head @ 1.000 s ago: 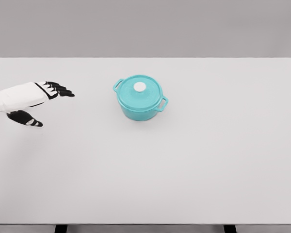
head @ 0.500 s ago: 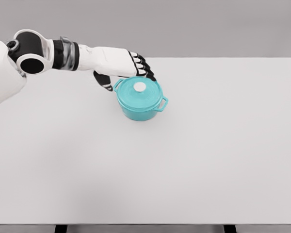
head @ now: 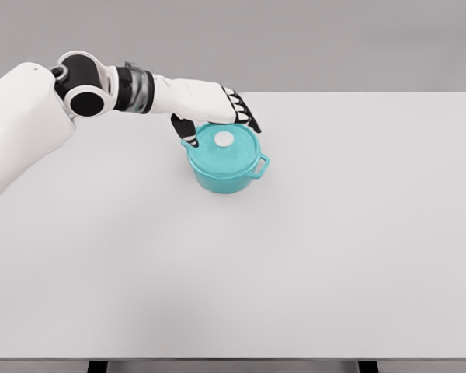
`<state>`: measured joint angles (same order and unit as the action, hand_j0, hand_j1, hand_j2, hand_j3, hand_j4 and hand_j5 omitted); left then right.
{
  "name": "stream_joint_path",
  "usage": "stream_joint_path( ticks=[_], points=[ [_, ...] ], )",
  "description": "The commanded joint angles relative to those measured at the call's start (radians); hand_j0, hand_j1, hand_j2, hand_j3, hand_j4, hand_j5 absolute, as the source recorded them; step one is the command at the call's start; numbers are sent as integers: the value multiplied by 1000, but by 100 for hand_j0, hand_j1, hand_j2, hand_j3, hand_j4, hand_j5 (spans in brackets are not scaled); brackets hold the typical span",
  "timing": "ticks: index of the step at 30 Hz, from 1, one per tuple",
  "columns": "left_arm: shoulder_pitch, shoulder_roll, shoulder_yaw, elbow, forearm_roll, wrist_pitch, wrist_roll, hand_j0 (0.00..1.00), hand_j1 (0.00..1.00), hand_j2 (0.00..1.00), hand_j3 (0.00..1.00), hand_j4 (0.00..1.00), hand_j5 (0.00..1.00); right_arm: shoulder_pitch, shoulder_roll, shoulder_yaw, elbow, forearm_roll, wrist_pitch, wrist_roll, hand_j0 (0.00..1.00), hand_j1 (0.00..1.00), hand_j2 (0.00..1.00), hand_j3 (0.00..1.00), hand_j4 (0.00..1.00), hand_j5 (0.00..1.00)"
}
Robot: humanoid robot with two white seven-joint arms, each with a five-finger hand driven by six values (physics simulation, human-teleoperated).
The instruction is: Open the lid of the pot with left arm
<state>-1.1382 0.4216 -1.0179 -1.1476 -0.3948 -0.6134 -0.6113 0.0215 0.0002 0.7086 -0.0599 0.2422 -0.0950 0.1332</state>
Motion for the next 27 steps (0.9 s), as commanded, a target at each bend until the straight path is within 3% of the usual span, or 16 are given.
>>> stream_joint_path(
  ticks=[1, 5, 27],
  points=[
    [0, -4, -4, 31, -13, 3, 0, 92, 92, 92, 92, 92, 92, 0, 0, 0, 0, 0, 0, 0, 100, 100, 100, 100, 100, 100],
    [3, -37, -7, 69, -45, 3, 0, 87, 87, 87, 87, 87, 87, 0, 0, 0, 0, 0, 0, 0, 100, 100, 100, 100, 100, 100],
    [17, -50, -8, 91, -52, 3, 0, 76, 76, 76, 76, 76, 76, 0, 0, 0, 0, 0, 0, 0, 100, 100, 100, 100, 100, 100]
  ],
)
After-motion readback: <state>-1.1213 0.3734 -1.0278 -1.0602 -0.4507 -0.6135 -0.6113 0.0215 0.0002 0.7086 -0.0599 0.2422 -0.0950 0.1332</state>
